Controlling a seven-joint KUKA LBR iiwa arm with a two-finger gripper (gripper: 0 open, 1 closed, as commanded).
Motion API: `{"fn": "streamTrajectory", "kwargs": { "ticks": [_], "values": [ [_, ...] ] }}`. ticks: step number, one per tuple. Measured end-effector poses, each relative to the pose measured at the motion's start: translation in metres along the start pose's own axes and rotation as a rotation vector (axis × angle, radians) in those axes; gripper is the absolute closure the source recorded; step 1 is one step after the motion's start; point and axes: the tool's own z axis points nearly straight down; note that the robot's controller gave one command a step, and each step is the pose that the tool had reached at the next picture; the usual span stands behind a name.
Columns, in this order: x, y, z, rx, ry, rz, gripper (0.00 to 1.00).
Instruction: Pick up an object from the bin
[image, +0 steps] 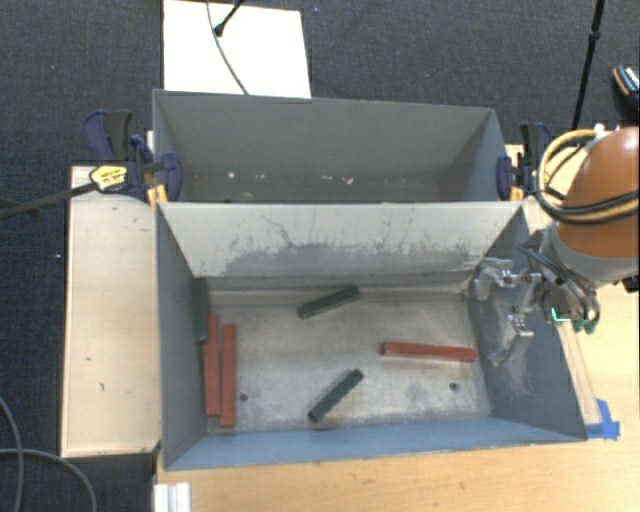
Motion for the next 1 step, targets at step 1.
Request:
{"fn": "streamTrajectory", "kwargs": {
  "ticks": [1],
  "values": [
    [-0.0272, -0.0054, 0.1405, -0.001, -0.001, 0.142, 0.0]
  ]
}}
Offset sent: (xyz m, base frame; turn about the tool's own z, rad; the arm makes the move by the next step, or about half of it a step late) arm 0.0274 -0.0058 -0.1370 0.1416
